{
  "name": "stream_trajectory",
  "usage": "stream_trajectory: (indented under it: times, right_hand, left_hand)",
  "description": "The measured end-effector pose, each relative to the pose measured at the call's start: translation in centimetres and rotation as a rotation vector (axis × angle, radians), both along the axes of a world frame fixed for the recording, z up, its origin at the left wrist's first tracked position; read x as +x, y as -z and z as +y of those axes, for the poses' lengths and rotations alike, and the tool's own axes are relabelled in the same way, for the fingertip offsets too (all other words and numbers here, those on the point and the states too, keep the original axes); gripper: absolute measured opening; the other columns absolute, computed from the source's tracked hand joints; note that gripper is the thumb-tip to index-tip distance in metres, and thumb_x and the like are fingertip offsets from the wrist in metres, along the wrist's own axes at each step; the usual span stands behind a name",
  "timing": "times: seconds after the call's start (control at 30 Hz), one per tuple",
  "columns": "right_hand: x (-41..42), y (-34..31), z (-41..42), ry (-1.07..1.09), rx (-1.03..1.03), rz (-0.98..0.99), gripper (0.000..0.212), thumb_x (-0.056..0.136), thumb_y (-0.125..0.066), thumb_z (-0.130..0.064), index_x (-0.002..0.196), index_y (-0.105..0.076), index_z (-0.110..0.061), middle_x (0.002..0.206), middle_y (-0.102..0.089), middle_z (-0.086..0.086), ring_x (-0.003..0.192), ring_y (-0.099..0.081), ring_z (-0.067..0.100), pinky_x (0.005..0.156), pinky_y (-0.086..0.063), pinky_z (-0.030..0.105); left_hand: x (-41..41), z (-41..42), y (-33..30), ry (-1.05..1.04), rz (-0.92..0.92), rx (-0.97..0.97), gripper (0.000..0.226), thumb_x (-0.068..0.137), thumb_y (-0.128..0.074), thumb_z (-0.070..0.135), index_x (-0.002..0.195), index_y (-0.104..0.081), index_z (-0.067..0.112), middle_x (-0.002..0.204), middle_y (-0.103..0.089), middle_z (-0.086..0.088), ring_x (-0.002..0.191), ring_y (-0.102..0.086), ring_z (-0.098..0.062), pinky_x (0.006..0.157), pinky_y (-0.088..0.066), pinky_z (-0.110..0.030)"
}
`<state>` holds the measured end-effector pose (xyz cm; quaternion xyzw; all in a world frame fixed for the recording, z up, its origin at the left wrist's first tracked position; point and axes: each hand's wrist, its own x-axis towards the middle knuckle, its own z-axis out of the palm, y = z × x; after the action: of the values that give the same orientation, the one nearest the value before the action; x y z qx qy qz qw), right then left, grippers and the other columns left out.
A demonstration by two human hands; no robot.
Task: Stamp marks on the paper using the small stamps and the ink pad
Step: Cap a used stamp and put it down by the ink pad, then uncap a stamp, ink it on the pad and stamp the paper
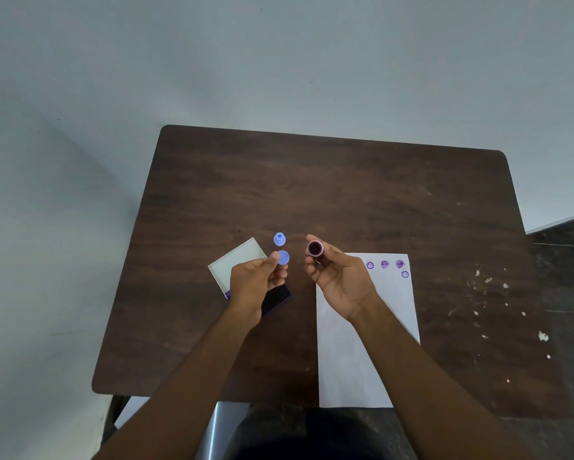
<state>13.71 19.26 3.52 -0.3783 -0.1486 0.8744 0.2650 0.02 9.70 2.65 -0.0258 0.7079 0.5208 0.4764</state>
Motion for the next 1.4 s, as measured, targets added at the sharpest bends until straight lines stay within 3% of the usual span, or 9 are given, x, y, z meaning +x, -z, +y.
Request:
stream_trajectory:
  times: [0.1,0.23,0.4,0.6,0.83,0.97,1.1,1.27,1.4]
  right_hand:
    - [0.2,0.1,-0.1,0.006,-0.012,-0.003,0.026,0.093,-0.052,-0.006,0.112,-0.069,0.0,0.117,-0.068,0.016,0.095,-0.066,0.025,0.083,-0.055,0.035]
    - [0.4,0.4,-0.3,0.017,-0.021,-0.019,0.025,0.094,-0.053,-0.007,0.113,-0.069,-0.001,0.12,-0.067,0.016,0.094,-0.067,0.025,0.083,-0.055,0.036]
    - [0.5,0.7,-0.4,0.025,-0.009,-0.112,0.022,0.092,-0.059,-0.009,0.108,-0.071,-0.002,0.111,-0.07,0.016,0.094,-0.067,0.025,0.08,-0.056,0.034]
    - [1.0,0.9,-0.7,0.017,0.013,-0.194,0.015,0.088,-0.067,-0.013,0.096,-0.076,-0.005,0.097,-0.075,0.012,0.089,-0.07,0.021,0.076,-0.057,0.031]
    - [0.5,0.8,-1.0,-0.055,0.057,-0.139,0.021,0.084,-0.072,-0.009,0.104,-0.073,-0.001,0.104,-0.073,0.016,0.095,-0.07,0.026,0.078,-0.056,0.031]
    - [-0.3,0.9,-1.0,-0.102,0.099,-0.154,0.028,0.081,-0.075,-0.011,0.107,-0.072,-0.001,0.11,-0.071,0.019,0.099,-0.069,0.029,0.079,-0.056,0.031]
    - [-1.1,1.0,-1.7,-0.15,0.112,-0.232,0.028,0.08,-0.075,-0.015,0.105,-0.073,-0.003,0.109,-0.071,0.019,0.097,-0.07,0.03,0.08,-0.057,0.033]
    - [-2.0,1.2,-3.0,-0.221,0.152,-0.348,0.02,0.082,-0.073,-0.017,0.098,-0.075,-0.004,0.094,-0.074,0.017,0.083,-0.072,0.027,0.073,-0.059,0.03]
    - [-3.0,1.8,-4.1,-0.372,0.496,-0.666,0.014,0.083,-0.072,-0.028,0.089,-0.074,-0.016,0.081,-0.076,0.001,0.07,-0.072,0.017,0.062,-0.056,0.018]
  left_hand:
    - [0.0,0.8,0.9,0.212,0.319,-0.139,0.029,0.088,-0.07,0.034,0.088,-0.078,0.007,0.075,-0.075,-0.005,0.064,-0.066,-0.012,0.074,-0.059,-0.033]
    - [0.4,2.7,1.3,0.381,0.595,-0.252,0.028,0.086,-0.072,0.037,0.093,-0.078,0.011,0.086,-0.076,-0.002,0.075,-0.064,-0.012,0.073,-0.047,-0.024]
    - [0.9,4.3,2.3,0.354,0.567,-0.353,0.029,0.087,-0.072,0.034,0.094,-0.076,0.006,0.089,-0.076,-0.007,0.072,-0.06,-0.012,0.069,-0.042,-0.024]
    - [0.2,4.3,2.7,0.312,0.503,-0.329,0.028,0.089,-0.069,0.033,0.094,-0.075,0.006,0.08,-0.074,-0.007,0.063,-0.067,-0.017,0.058,-0.054,-0.025]
    - [-0.7,-0.3,1.4,0.37,0.666,-0.132,0.02,0.092,-0.065,0.034,0.093,-0.078,0.019,0.086,-0.075,0.007,0.08,-0.065,-0.007,0.069,-0.043,-0.014]
    - [-1.8,-4.1,1.6,0.407,0.875,-0.139,0.014,0.09,-0.068,0.028,0.099,-0.076,0.021,0.1,-0.074,0.006,0.092,-0.062,-0.012,0.08,-0.048,-0.025]
    - [-2.5,-6.4,2.3,0.521,0.946,-0.231,0.032,0.083,-0.076,0.029,0.113,-0.071,0.02,0.118,-0.068,0.0,0.113,-0.054,-0.015,0.093,-0.035,-0.023]
    - [-1.9,-7.9,2.9,0.632,1.054,-0.283,0.09,0.064,-0.079,0.062,0.138,-0.049,0.02,0.14,-0.051,-0.004,0.128,-0.044,-0.022,0.103,-0.04,-0.04]
    - [-1.1,-8.2,3.7,0.674,1.054,-0.343,0.11,0.053,-0.079,0.07,0.142,-0.044,0.015,0.142,-0.05,-0.009,0.13,-0.045,-0.027,0.106,-0.038,-0.042]
